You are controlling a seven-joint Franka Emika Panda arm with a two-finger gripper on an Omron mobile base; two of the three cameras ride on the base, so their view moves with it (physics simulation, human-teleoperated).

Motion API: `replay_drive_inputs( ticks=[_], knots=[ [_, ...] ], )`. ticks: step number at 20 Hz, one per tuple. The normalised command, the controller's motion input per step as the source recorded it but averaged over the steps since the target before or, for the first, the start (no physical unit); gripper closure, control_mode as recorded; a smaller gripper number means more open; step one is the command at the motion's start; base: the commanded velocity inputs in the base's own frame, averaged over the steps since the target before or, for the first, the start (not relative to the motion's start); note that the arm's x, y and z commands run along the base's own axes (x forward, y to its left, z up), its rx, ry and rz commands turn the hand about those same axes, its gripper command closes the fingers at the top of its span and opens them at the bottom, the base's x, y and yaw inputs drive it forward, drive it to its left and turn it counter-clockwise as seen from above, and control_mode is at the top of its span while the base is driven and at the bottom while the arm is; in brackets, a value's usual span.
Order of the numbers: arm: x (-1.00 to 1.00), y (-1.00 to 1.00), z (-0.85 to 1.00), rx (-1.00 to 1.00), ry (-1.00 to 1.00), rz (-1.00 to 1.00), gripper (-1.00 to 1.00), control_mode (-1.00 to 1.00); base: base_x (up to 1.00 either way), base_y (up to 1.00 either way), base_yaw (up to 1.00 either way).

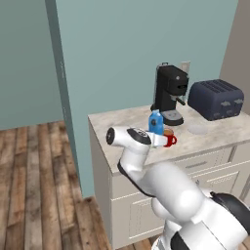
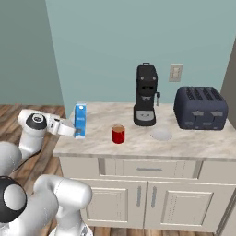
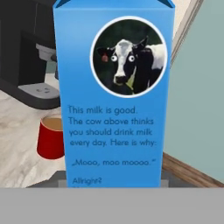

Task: Take a sugar cube from the saucer and place it inside the coffee. Then, grab milk from the fridge and place it next to the coffee on the counter to sweeten the coffee.

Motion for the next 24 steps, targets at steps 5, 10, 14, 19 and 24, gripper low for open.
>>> replay_drive_inputs(
  ticks=[5, 10, 14, 19, 24],
  knots=[
    [0.15, 0.00, -0.19, 0.00, -0.04, -0.01, 1.00, -1.00, 0.00, 0.00, 0.00],
    [0.25, 0.00, -0.18, 0.00, -0.05, -0.02, 1.00, -1.00, 0.00, 0.00, 0.00],
    [0.26, -0.01, -0.09, 0.00, -0.03, -0.02, 1.00, -1.00, 0.00, 0.00, 0.00],
    [0.18, -0.07, -0.07, -0.01, -0.03, -0.01, 1.00, -1.00, 0.00, 0.00, 0.00],
    [0.09, -0.13, -0.06, 0.00, -0.03, -0.02, 1.00, -1.00, 0.00, 0.00, 0.00]
  ],
)
